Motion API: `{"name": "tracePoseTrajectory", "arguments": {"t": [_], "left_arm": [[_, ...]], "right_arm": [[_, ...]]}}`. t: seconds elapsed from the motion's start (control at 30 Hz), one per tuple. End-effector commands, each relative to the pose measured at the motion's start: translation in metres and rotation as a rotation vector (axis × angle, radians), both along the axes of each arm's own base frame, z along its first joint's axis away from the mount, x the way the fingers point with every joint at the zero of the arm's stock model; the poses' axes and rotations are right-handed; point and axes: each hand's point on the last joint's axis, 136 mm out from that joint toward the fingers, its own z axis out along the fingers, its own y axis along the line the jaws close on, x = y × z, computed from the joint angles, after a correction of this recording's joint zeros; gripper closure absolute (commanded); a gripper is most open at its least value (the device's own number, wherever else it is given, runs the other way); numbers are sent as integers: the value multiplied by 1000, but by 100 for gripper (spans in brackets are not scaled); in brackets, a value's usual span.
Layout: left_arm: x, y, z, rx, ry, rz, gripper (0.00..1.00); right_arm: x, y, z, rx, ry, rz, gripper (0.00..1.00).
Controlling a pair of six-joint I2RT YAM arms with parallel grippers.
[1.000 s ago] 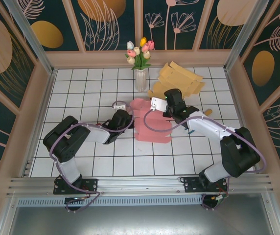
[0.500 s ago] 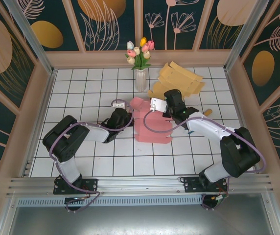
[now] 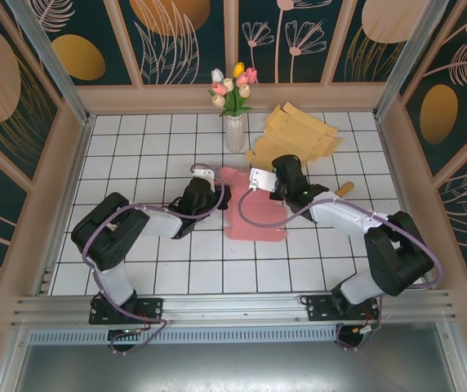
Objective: Fold the paper box
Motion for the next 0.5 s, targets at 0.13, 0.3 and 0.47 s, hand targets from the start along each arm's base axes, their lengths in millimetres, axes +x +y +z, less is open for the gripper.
{"name": "tracePoseTrajectory", "arguments": {"t": [0.13, 0.3, 0.47], "left_arm": [[-15, 28, 4, 47, -70, 47, 100], [-35, 57, 22, 42, -138, 92, 100], [-45, 83, 33, 76, -185, 164, 100]], "right_arm": [[0, -2, -5, -33, -76, 22, 100], [-9, 1, 10, -46, -238, 107, 100], [-10, 6, 23, -46, -343, 115, 100]]}}
